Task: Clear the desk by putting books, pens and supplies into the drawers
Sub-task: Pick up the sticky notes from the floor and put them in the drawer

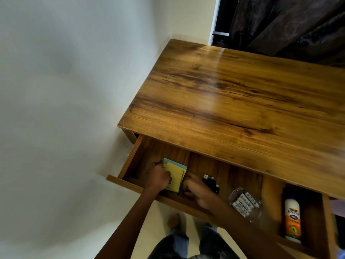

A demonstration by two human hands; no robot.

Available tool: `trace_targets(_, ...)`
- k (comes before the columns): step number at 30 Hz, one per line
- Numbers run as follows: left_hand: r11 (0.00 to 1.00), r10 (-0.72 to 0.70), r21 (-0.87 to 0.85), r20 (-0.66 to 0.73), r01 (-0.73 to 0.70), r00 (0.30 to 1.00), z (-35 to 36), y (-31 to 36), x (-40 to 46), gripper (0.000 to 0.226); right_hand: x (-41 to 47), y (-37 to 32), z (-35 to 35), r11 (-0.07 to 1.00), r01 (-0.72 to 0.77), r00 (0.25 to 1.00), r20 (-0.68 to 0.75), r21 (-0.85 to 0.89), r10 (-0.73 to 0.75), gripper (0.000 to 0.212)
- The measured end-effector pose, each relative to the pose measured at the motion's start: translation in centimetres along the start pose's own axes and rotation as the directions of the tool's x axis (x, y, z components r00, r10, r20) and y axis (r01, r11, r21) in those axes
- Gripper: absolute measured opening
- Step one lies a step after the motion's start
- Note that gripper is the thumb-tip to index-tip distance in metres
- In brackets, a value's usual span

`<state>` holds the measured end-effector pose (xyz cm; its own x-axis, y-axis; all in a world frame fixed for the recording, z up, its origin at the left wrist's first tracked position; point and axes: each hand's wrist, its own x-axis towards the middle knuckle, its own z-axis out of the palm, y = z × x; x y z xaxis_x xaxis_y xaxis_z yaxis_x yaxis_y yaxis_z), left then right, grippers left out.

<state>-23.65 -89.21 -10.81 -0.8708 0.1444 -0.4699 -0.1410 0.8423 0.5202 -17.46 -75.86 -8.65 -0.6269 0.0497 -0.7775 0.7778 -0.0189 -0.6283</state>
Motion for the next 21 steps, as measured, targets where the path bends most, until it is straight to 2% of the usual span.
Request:
trace_targets(1,0.999,0.022,0.027,-0.036,-0.021,0.999,0.0,0.3,-0.4,0.060,0.5,0.0,-0.1,0.998,0.033,0.998,-0.051,-0.053,-0.036,0.034)
trace_targets(3,0.994,0.088,0.070,-0.137,-0.079,0.987,-0.2,0.8,-1.4,0.057,1.7,-0.2,-0.5,0.967,0.103,0.983,-0.126,-0.234,-0.135,0.056)
trace_targets(5,0.978,0.177,0.145,-0.215,-0.148,0.961,-0.3,1.0,-2.5,0.053,2.6,-1.0,-0.7,0.866,0.157,0.967,-0.104,-0.475,-0.233,0.066)
trace_targets(7,0.942,0.276,0.255,-0.227,-0.216,0.934,-0.3,0.7,-3.3,0.053,3.4,-1.8,-0.8,0.742,0.190,0.960,-0.036,-0.643,-0.277,0.069)
trace_targets(10,0.898,0.362,0.327,-0.164,-0.296,0.918,-0.2,0.3,-3.7,0.053,4.4,-2.3,-0.2,0.634,0.221,0.963,0.062,-0.741,-0.264,0.067)
trace_targets(13,0.884,0.379,0.351,-0.153,-0.309,0.913,-0.1,0.4,-3.5,0.051,5.1,-1.9,0.6,0.536,0.235,0.961,0.109,-0.811,-0.256,0.057)
trace_targets(18,0.892,0.398,0.314,-0.203,-0.325,0.895,0.2,0.2,-3.2,0.046,4.5,-1.4,-0.2,0.506,0.286,0.943,0.145,-0.814,-0.300,0.051)
trace_targets(20,0.885,0.445,0.273,-0.260,-0.377,0.857,0.2,0.2,-3.4,0.041,2.8,-1.1,-0.6,0.492,0.300,0.914,0.097,-0.817,-0.395,0.048)
trace_targets(21,0.877,0.474,0.246,-0.295,-0.413,0.830,0.2,0.2,-3.6,0.039,1.6,-0.8,-0.9,0.460,0.327,0.876,0.081,-0.826,-0.476,0.046)
